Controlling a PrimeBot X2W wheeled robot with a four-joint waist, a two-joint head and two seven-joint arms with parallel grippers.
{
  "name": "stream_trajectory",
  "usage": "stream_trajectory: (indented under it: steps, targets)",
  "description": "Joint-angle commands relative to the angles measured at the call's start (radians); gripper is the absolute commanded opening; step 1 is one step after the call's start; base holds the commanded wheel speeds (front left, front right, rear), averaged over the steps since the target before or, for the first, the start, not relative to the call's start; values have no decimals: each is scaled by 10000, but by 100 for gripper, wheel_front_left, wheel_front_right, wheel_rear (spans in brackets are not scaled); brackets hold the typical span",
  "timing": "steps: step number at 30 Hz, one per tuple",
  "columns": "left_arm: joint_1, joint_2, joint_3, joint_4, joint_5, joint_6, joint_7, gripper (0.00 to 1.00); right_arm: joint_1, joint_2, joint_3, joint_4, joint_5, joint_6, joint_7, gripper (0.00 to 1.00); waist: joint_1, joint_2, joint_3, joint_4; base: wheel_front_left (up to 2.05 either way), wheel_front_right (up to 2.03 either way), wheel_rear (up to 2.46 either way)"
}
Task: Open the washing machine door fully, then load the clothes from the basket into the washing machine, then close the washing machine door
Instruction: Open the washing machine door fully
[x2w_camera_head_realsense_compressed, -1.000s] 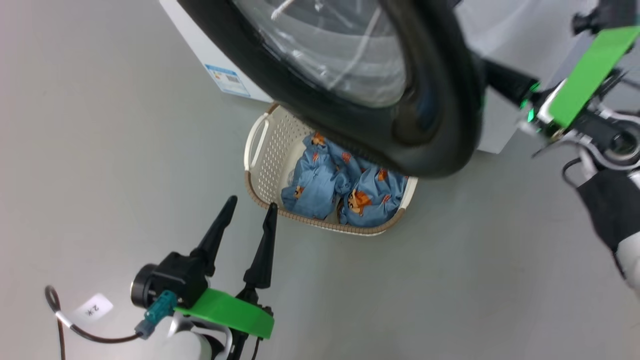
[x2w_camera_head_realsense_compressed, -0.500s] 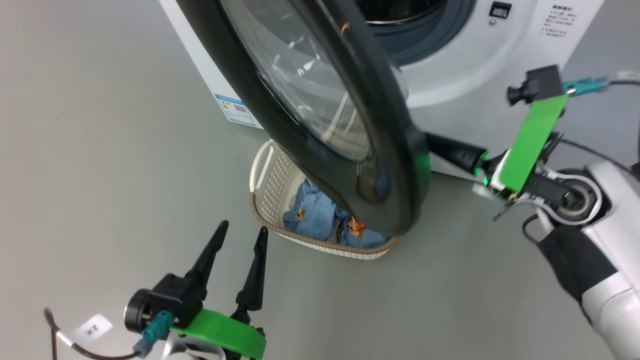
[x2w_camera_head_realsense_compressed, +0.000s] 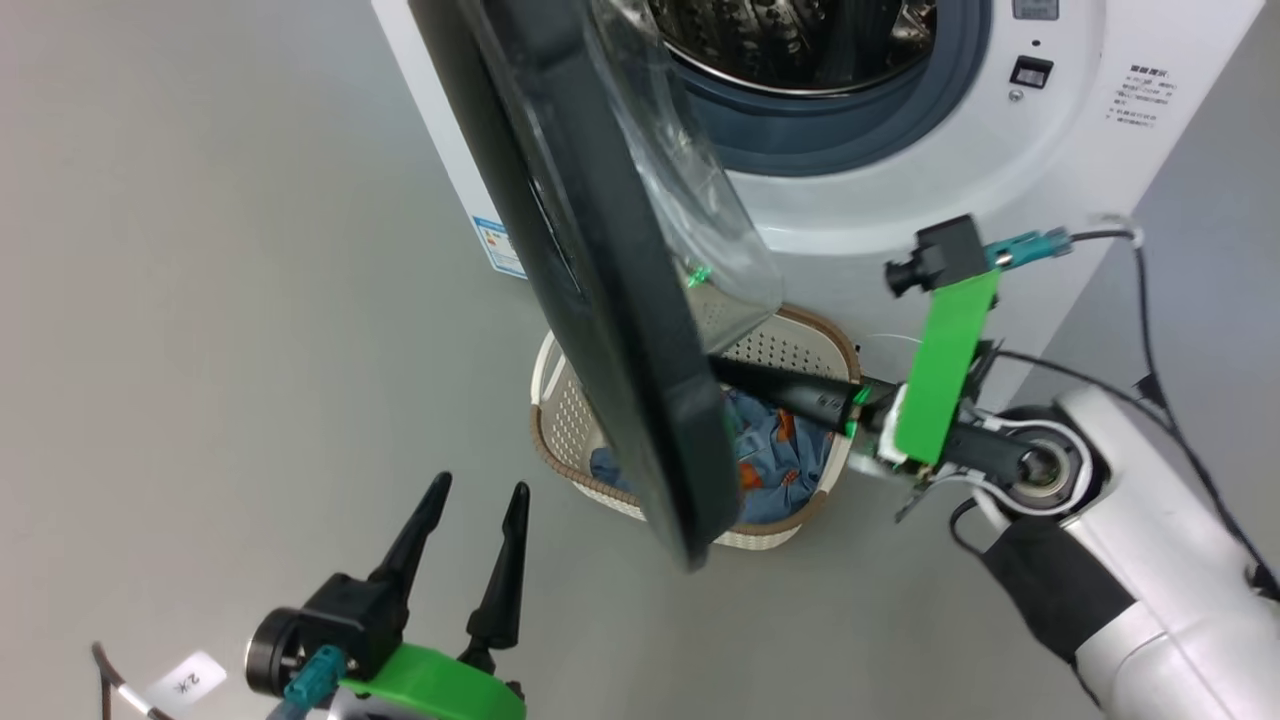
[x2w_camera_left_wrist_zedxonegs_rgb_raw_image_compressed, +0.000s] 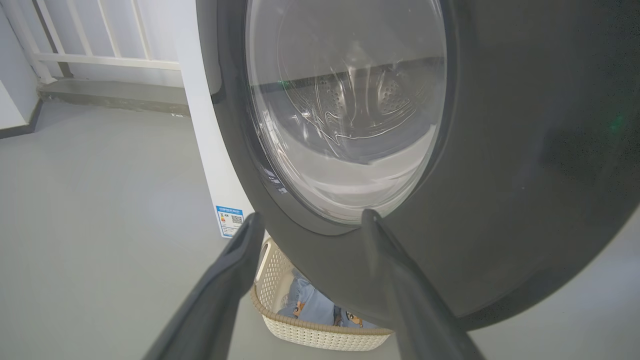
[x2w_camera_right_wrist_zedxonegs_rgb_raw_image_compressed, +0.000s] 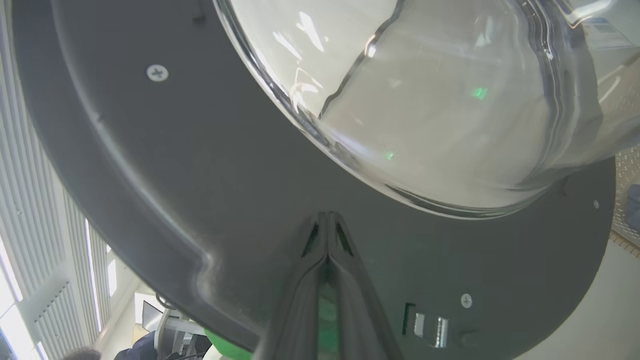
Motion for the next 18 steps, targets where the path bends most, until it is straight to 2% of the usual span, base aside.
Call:
stream_trajectory:
  steps: [1, 7, 13, 15, 17, 18]
  targets:
    - [-22, 121, 391, -182, 110, -21, -65, 100, 116, 367, 224, -305, -122, 33, 84, 0, 0, 0, -75, 51, 0, 0, 0]
    - [7, 121, 436, -156, 149, -47, -65, 100, 161, 655, 362, -250, -207, 33, 106, 0, 0, 0, -187, 74, 0, 0, 0]
    - [55, 121, 547, -123, 190, -115, -65, 100, 343, 681, 299, -103, -277, 33, -86, 0, 0, 0, -345, -59, 0, 0, 0]
    - [79, 121, 613, -83, 222, -190, -65, 100, 457, 655, 236, -51, -297, 33, -218, 31, 0, 0, -426, -164, 0, 0, 0]
    - [94, 121, 679, -12, 268, -265, -65, 100, 588, 574, 198, -20, -344, 33, -323, 49, 0, 0, -507, -273, 0, 0, 0]
    - [91, 121, 720, 22, 284, -299, -65, 100, 670, 531, 170, -16, -360, 33, -393, 93, 0, 0, -553, -332, 0, 0, 0]
